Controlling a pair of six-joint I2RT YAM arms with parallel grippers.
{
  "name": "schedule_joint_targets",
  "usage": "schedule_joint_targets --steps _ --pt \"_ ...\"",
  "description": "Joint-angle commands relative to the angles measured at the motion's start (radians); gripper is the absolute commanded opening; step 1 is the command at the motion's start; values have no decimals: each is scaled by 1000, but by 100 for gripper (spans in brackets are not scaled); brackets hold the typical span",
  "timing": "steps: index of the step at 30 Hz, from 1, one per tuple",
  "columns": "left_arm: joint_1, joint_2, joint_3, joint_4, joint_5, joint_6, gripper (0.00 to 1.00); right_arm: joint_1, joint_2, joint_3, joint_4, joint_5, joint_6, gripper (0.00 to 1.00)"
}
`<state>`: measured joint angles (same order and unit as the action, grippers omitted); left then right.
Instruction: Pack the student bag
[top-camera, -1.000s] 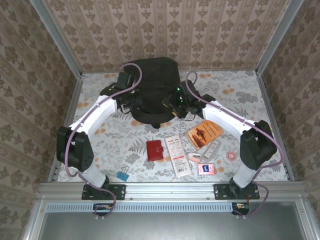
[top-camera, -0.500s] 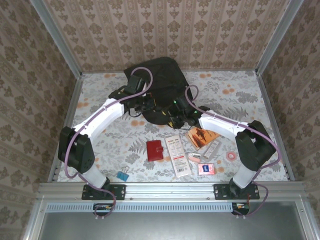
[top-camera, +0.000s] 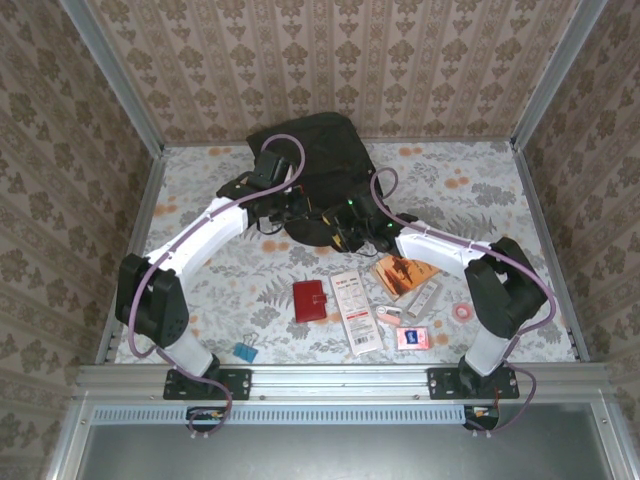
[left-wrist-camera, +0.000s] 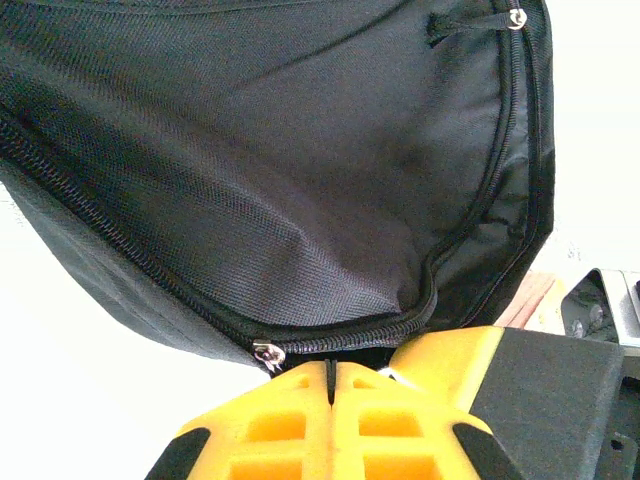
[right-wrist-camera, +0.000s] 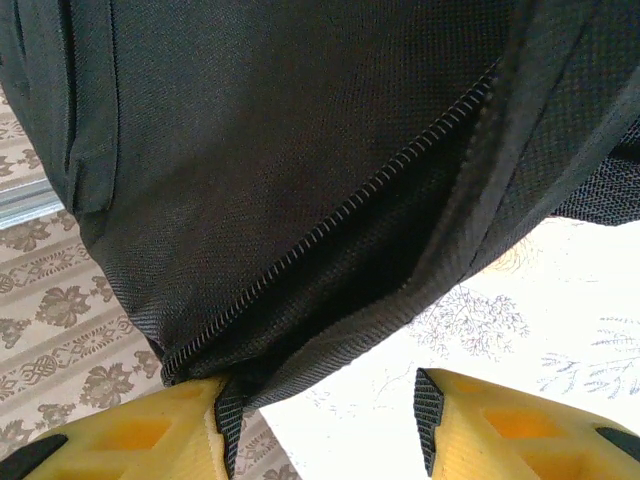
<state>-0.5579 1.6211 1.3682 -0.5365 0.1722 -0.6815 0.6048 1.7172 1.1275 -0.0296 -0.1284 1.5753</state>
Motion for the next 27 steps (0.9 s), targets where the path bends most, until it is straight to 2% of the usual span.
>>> schedule_joint_targets --steps 1,7,9,19,23,26,27 --pt "-5 -42 0 5 21 -10 0 -8 -35 -19 51 48 29 52" --pt "-5 -44 2 6 24 -13 0 -15 -3 -24 58 51 38 52" --pt "-5 -45 2 6 24 -13 0 -23 10 -28 61 49 43 48" --pt "-5 -48 3 -1 22 -10 0 -34 44 -16 47 35 13 24" --pt "-3 -44 12 -12 1 5 0 -39 58 -14 34 15 5 9" --pt "8 -44 11 -22 -22 16 0 -40 52 -18 22 13 -7 0" --pt "16 -43 9 -23 -27 17 0 -42 48 -20 14 15 -11 0"
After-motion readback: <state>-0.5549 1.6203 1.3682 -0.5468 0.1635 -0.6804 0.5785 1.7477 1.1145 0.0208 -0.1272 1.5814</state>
